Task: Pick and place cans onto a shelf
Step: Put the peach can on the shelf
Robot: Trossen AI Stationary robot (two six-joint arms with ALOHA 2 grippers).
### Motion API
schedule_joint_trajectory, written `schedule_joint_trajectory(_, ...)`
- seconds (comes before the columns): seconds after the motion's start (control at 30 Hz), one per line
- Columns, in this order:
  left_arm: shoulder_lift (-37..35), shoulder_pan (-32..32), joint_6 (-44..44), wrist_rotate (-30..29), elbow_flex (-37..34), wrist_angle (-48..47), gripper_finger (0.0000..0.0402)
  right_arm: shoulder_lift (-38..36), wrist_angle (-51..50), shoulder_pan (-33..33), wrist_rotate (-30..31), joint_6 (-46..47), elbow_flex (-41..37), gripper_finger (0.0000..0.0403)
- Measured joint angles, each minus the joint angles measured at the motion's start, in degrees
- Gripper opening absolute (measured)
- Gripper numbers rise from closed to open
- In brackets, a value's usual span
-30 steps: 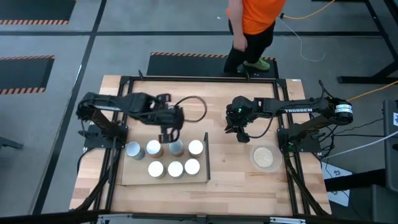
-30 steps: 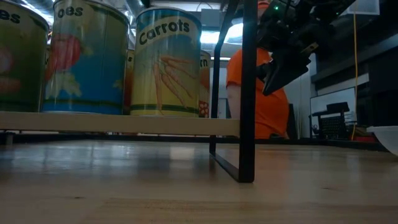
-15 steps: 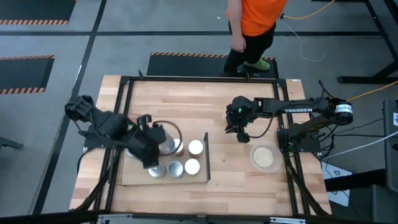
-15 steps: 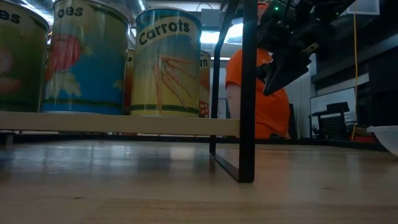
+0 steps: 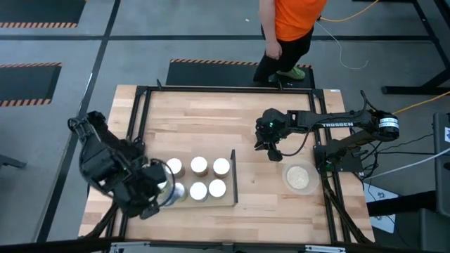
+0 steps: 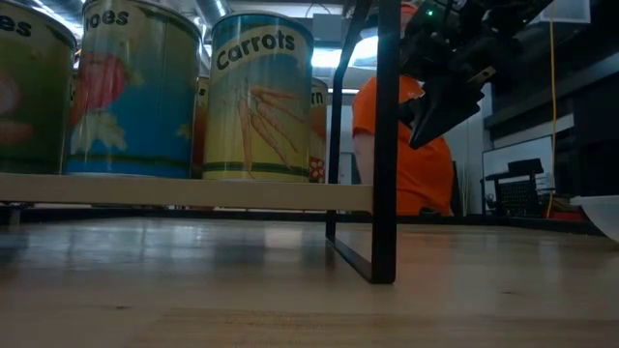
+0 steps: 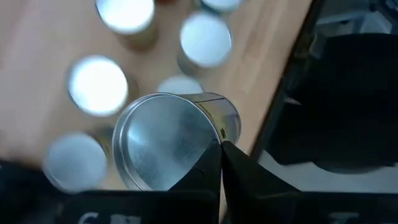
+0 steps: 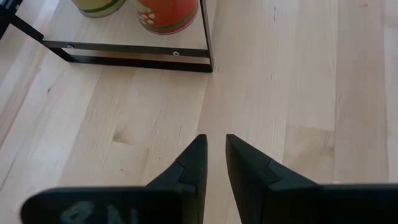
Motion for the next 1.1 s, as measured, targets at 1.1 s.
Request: schedule_joint_trajectory(1.1,7.3,-9.9,-15.0,4.4,-19.9,1.5,0.0000,0.0,0.0,0.0,0.0,0.0,0.0,0.0063)
